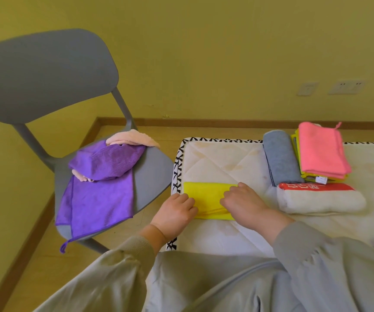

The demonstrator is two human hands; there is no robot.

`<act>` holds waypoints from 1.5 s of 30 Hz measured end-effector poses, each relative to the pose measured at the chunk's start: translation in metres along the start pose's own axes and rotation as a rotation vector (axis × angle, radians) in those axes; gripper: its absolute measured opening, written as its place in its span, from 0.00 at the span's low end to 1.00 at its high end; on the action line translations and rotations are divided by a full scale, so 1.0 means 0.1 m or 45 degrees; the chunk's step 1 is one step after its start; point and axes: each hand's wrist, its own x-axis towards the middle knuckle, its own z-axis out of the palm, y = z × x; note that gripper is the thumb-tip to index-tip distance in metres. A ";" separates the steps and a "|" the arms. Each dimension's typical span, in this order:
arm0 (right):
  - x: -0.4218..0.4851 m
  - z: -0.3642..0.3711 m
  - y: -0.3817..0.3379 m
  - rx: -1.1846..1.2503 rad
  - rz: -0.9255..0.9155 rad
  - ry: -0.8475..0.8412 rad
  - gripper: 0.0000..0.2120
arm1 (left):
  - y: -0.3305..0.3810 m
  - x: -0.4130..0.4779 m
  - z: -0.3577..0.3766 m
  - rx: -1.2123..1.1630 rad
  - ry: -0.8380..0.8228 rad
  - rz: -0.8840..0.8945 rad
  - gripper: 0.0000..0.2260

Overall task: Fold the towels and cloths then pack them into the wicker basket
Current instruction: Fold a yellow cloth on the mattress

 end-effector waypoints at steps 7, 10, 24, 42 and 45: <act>-0.02 0.01 -0.10 -0.074 -0.025 -0.284 0.09 | 0.06 -0.01 0.07 -0.071 -0.120 -0.060 0.12; -0.05 -0.05 -0.09 0.189 0.159 -0.388 0.14 | 0.09 -0.01 0.08 -0.260 -0.051 -0.246 0.13; 0.12 0.38 -0.15 0.496 0.496 -0.201 0.30 | 0.23 0.33 0.30 -0.289 -0.488 -0.652 0.31; 0.11 0.40 0.13 1.158 1.099 -0.087 0.40 | 0.21 0.15 0.40 -0.194 -0.533 -0.622 0.30; 0.19 0.42 0.18 1.575 1.299 -0.013 0.27 | 0.22 0.15 0.40 -0.188 -0.546 -0.625 0.30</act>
